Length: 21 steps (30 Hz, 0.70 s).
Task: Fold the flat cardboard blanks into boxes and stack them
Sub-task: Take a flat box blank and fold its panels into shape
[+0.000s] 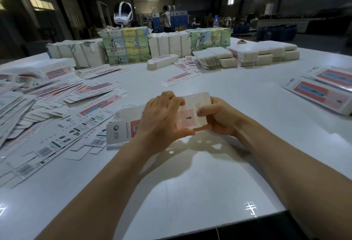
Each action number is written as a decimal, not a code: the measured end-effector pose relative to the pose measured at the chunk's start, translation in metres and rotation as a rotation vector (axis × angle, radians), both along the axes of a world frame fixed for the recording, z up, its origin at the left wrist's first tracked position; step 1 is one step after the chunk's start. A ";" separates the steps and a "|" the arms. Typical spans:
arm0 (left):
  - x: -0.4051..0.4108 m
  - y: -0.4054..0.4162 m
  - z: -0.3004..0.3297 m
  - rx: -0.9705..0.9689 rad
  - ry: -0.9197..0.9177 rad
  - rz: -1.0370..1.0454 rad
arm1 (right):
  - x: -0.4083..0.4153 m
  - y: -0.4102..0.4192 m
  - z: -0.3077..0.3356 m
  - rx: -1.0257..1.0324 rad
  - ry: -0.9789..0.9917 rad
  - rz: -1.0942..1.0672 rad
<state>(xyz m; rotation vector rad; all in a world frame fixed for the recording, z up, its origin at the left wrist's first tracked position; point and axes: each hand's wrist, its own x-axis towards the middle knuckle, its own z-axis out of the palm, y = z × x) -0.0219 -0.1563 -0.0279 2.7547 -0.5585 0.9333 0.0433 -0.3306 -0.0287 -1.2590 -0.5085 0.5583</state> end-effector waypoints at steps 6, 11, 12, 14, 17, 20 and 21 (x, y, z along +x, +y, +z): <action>-0.006 -0.003 0.009 0.091 -0.079 0.043 | 0.001 0.000 -0.001 0.024 0.047 -0.004; -0.012 -0.009 0.012 0.184 -0.034 0.079 | -0.003 0.006 -0.006 -0.122 -0.102 -0.082; -0.014 -0.010 0.013 0.187 -0.021 0.084 | -0.002 0.007 -0.007 -0.152 -0.127 -0.123; -0.016 -0.012 0.016 0.179 -0.005 0.102 | -0.001 0.009 -0.008 -0.192 -0.152 -0.192; -0.016 -0.012 0.019 0.166 -0.026 0.109 | -0.001 0.009 -0.008 -0.222 -0.154 -0.220; -0.016 -0.009 0.020 0.138 -0.057 0.067 | -0.003 0.006 -0.007 -0.220 -0.164 -0.134; -0.015 -0.009 0.021 0.121 -0.063 0.054 | -0.003 0.004 -0.006 -0.208 -0.169 -0.105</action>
